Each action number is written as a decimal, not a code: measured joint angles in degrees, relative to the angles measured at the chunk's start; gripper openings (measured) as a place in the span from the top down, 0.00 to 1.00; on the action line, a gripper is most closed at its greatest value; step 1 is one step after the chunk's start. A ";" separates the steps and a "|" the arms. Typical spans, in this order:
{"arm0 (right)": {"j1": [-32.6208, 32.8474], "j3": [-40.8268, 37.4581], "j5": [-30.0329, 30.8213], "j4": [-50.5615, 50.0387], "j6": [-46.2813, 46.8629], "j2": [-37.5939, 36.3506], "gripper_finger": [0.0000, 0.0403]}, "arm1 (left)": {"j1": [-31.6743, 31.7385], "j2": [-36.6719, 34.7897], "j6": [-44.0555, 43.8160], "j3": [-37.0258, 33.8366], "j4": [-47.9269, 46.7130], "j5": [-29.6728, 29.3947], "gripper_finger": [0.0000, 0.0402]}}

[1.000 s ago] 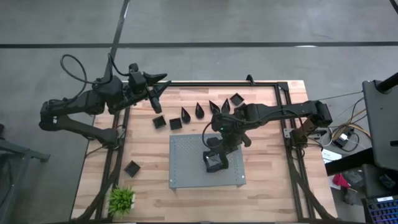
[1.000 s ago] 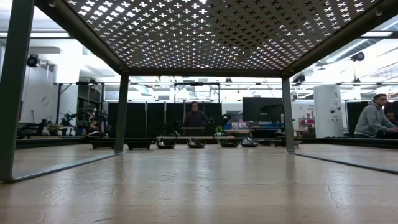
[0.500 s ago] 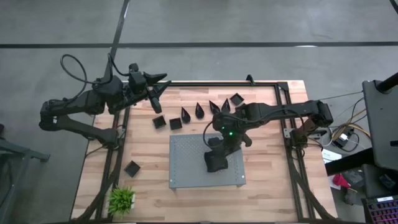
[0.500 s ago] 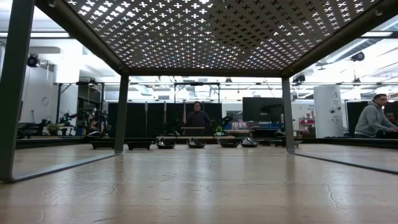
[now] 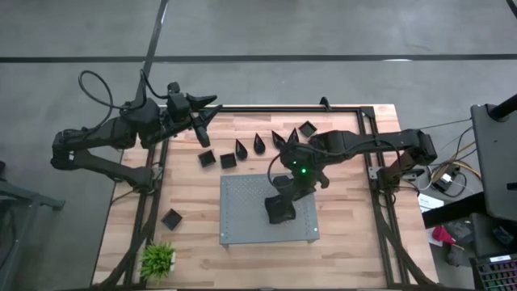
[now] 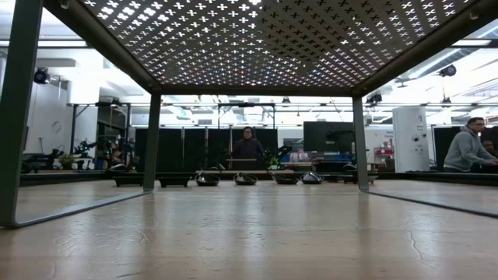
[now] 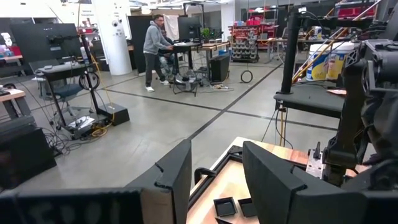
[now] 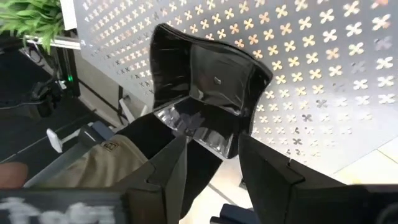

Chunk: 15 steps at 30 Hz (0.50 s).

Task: Pick & Place Mini shaped plates
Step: Stack the distorted square plate on top of the other distorted square plates on the shelf, then put the square plate on the shelf

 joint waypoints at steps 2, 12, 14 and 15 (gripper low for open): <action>-0.57 0.00 0.08 -0.09 -0.08 -0.43 0.66 | 0.00 0.00 0.00 0.00 0.00 0.00 0.66; -2.73 0.00 10.00 -2.75 -6.54 -2.87 0.70 | 0.02 0.00 -0.10 0.00 0.00 0.02 0.66; -2.84 0.00 12.37 -2.66 -8.19 -2.89 0.71 | 0.02 0.00 -0.71 0.00 0.00 0.04 0.66; -2.86 0.00 14.28 -2.67 -9.29 -2.88 0.71 | 0.02 0.00 -1.05 0.00 0.00 0.04 0.66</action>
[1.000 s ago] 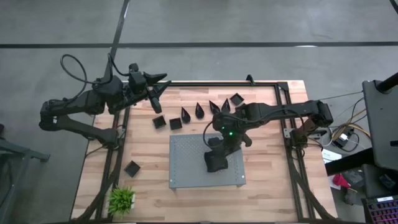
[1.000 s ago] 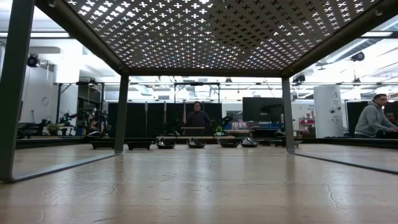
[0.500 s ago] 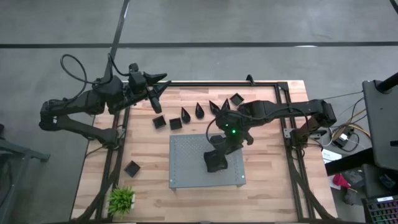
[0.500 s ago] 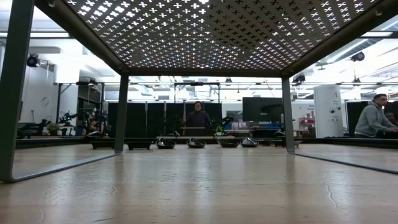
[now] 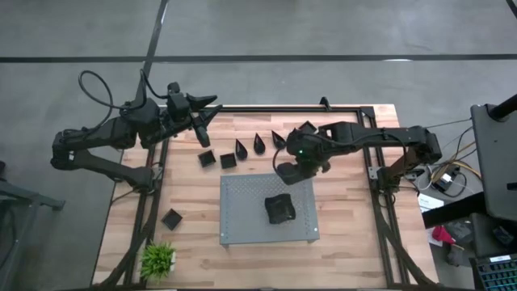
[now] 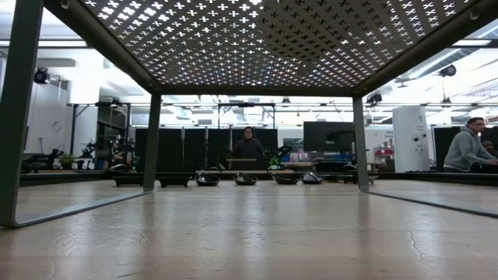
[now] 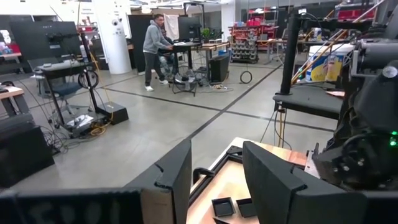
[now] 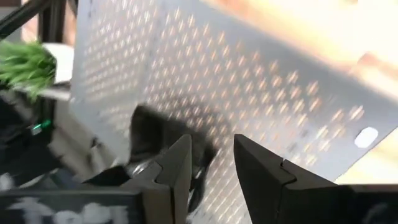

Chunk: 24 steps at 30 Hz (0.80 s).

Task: Pick & Place Mini shaped plates
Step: Put the square plate on the shelf

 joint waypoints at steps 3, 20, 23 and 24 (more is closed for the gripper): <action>0.04 0.01 8.63 -0.43 -3.02 0.39 0.73 | 0.00 0.00 -1.70 0.00 0.00 0.08 0.66; -7.56 0.39 18.50 -0.83 -9.53 -3.08 0.76 | 0.38 1.05 -9.49 0.00 -3.62 1.49 0.66; -8.74 0.39 18.60 -0.70 -10.67 -3.42 0.75 | 0.96 0.75 -13.32 0.00 -8.75 1.57 0.66; -8.99 0.39 18.74 -0.55 -11.35 -3.41 0.75 | 1.15 0.64 -14.61 0.00 -11.15 1.53 0.66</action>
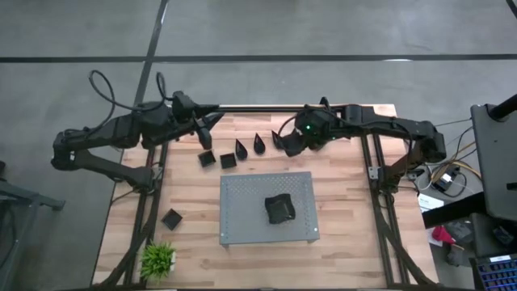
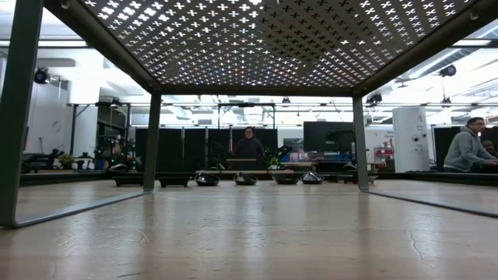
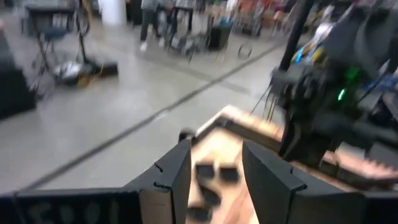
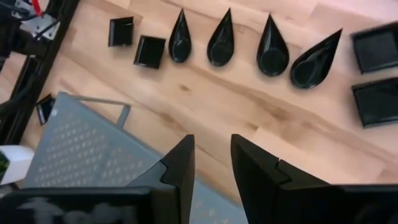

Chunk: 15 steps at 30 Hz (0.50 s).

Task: Pick & Place Mini shaped plates
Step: Put the square plate on the shelf

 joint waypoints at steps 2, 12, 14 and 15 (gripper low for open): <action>-0.22 -0.04 0.02 0.07 -1.31 0.01 0.74 | 0.22 -0.36 -2.23 0.00 -4.62 -0.04 0.66; -6.13 -0.10 -4.79 0.25 -9.16 0.06 0.75 | 2.18 -0.64 -20.98 0.00 -20.51 0.18 0.66; -7.68 -0.10 -6.27 0.23 -10.66 0.07 0.75 | 2.79 -0.64 -22.66 0.00 -20.89 0.30 0.66; -8.49 -0.10 -6.99 0.25 -11.65 0.07 0.75 | 3.05 -0.64 -22.81 0.00 -20.85 0.35 0.66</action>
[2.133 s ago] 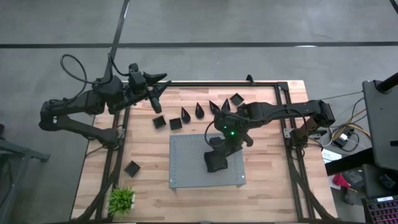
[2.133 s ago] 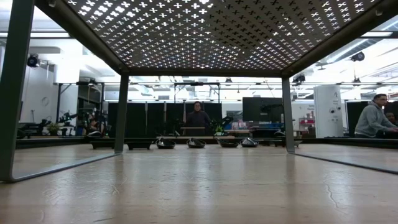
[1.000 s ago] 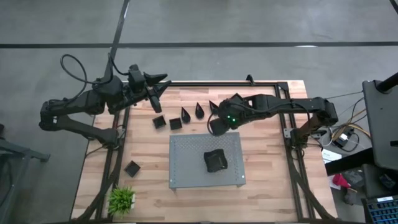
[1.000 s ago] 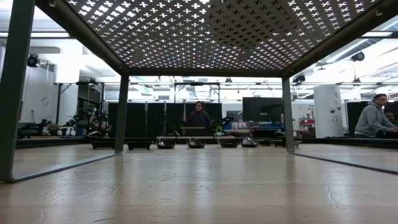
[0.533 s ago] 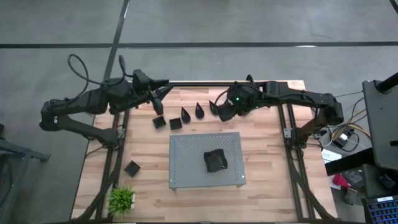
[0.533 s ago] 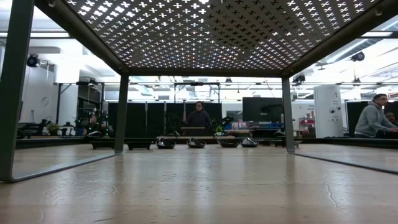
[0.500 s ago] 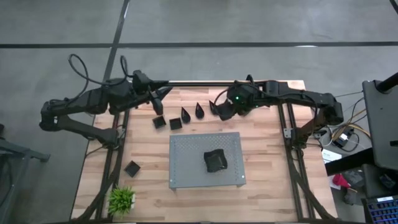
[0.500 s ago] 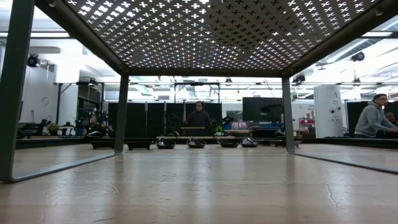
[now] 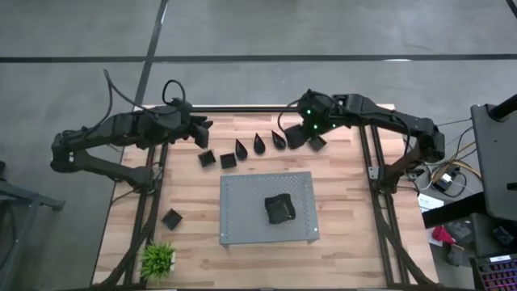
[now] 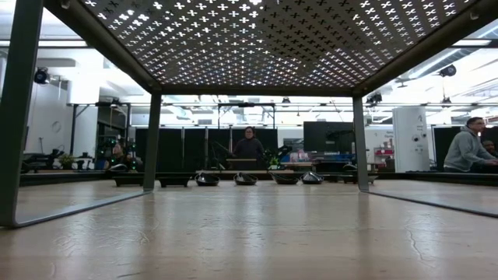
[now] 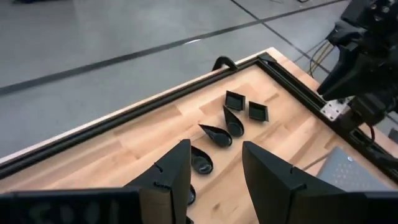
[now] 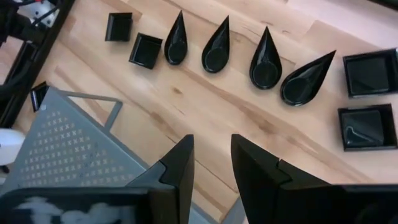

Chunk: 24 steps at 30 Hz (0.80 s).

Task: Pick & Place Mini shaped plates
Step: Put the square plate on the shelf

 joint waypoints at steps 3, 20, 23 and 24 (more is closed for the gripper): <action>-2.68 -0.21 -2.04 -0.39 -2.69 0.00 0.74 | 1.60 0.01 -1.39 0.00 0.04 2.12 0.66; -14.57 -5.46 -11.11 -2.13 -17.42 0.07 0.75 | 6.98 0.55 -8.79 0.00 -8.43 9.23 0.66; -16.53 -6.31 -13.68 -3.23 -19.86 0.07 0.74 | 8.66 0.52 -12.17 -0.75 -10.04 9.05 0.66; -17.15 -6.48 -14.32 -3.55 -20.99 0.07 0.74 | 9.38 0.52 -13.22 -1.11 -10.43 9.41 0.66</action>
